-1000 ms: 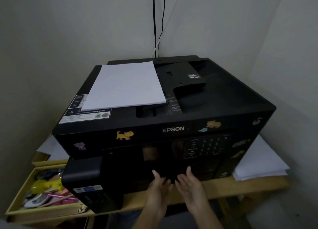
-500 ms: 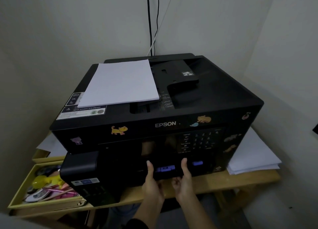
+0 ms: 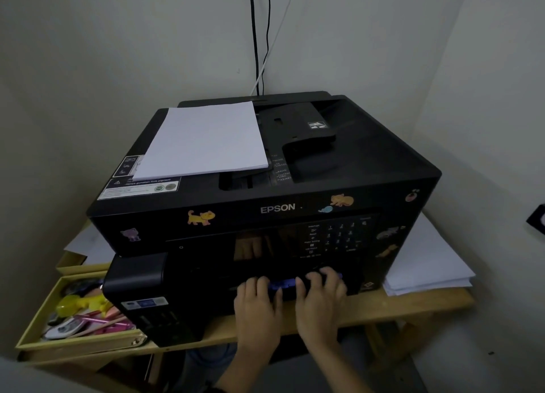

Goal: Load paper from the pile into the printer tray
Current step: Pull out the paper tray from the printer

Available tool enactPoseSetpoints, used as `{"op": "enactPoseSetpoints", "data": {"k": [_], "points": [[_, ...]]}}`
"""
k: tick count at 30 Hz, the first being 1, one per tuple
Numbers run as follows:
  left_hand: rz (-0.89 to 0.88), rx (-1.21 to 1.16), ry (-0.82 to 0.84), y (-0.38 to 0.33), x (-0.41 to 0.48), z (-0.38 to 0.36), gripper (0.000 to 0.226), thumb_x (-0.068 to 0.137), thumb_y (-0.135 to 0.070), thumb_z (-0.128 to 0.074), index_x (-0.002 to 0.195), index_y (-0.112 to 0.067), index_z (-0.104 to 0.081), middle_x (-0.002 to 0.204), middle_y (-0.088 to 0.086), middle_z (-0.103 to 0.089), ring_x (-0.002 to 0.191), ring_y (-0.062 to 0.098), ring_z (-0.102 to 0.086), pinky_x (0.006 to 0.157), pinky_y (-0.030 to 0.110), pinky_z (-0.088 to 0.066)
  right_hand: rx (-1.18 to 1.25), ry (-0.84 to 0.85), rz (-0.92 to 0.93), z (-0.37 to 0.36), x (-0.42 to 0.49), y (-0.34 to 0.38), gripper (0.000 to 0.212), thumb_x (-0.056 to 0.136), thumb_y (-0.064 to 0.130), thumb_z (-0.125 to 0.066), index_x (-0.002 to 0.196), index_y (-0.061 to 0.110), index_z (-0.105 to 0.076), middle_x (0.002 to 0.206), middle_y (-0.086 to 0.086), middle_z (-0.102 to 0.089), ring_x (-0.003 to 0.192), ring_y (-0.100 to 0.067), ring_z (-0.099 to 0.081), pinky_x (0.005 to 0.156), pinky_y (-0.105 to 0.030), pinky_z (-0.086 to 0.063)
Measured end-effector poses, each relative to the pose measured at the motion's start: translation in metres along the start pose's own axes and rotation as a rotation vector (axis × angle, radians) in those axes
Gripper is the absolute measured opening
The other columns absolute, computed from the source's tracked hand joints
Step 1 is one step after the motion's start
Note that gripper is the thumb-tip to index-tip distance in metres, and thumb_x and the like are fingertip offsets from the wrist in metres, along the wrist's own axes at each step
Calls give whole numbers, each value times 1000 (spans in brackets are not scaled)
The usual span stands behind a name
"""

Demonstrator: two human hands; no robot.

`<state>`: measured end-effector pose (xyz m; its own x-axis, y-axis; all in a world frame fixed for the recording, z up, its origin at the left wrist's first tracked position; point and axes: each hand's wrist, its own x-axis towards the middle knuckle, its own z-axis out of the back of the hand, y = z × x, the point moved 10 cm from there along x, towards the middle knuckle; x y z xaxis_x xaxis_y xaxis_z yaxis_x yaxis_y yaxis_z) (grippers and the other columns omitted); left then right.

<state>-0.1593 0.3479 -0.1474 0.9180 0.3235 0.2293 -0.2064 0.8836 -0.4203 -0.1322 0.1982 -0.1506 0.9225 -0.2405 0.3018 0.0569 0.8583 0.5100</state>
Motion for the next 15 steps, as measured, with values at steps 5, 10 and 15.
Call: {"op": "enactPoseSetpoints", "data": {"k": [5,10,15], "points": [[-66,94,169,0,4,-19,42,100,-43,-31,134,-23,-45,129,-7,-51,121,8,-48,113,23,-29,-104,122,255,-20,4,11,60,97,40,-25,75,15,-75,77,0,-69,76,-18,-68,77,-31,-58],[-92,182,270,5,-8,-32,61,98,-50,-30,148,-15,-26,151,0,-35,142,15,-28,122,29,-8,-160,232,285,-31,1,8,83,100,43,0,85,14,-76,86,-1,-75,88,-19,-71,92,-36,-55],[-74,213,291,2,-13,-36,68,95,-54,-34,149,-13,-23,152,4,-32,142,19,-27,121,32,-11,-121,286,332,-26,1,9,87,96,51,5,90,12,-73,91,-3,-73,94,-21,-67,98,-36,-50]]}}
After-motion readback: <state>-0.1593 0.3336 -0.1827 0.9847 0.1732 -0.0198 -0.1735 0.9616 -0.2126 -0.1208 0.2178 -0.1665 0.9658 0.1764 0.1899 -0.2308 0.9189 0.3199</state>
